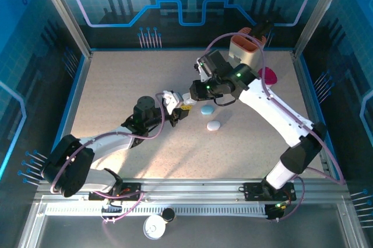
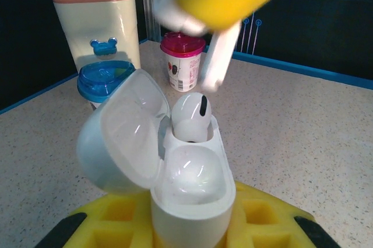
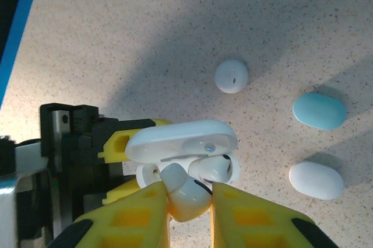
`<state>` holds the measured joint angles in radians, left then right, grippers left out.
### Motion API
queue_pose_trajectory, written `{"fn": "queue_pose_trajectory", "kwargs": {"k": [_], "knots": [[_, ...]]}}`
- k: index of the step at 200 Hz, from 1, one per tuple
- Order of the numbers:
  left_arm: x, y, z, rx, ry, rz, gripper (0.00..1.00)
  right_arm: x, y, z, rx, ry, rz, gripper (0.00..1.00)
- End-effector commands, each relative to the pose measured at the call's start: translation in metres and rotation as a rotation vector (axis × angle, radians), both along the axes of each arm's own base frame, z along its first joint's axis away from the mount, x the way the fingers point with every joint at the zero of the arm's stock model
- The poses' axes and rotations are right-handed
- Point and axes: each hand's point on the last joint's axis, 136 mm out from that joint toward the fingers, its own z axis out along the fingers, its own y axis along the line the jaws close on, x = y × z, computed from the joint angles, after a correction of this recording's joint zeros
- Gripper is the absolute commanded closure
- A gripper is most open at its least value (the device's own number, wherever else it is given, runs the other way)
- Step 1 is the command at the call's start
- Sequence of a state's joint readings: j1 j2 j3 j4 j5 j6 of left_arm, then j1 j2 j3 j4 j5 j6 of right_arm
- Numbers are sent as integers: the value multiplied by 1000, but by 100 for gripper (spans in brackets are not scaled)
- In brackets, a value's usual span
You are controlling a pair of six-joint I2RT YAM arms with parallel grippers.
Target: Insert the wireless bluetooth earbuds into the charging case
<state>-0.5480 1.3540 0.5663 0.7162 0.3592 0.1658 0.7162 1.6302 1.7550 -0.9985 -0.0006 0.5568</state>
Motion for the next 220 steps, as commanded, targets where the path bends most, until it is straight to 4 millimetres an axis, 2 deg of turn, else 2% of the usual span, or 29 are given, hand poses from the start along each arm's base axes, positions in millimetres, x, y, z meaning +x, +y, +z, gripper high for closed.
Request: {"fn": "queue_pose_trajectory", "kwargs": {"k": [1, 95, 135, 164, 198, 220], "knots": [[2, -6, 20, -13, -81, -14, 83, -8, 9, -4, -20, 29, 43, 80], [1, -7, 22, -16, -88, -18, 82, -14, 22, -24, -30, 98, 79, 80], [2, -7, 22, -14, -87, -20, 83, -16, 28, -35, -32, 131, 76, 77], [1, -7, 19, -11, -80, -22, 82, -14, 28, -31, -13, 124, 63, 67], [1, -7, 19, -14, -80, -20, 82, -11, 22, -25, 1, 111, 43, 67], [1, -7, 19, -19, -79, -21, 82, -9, 18, -25, 4, 114, 34, 71]]}}
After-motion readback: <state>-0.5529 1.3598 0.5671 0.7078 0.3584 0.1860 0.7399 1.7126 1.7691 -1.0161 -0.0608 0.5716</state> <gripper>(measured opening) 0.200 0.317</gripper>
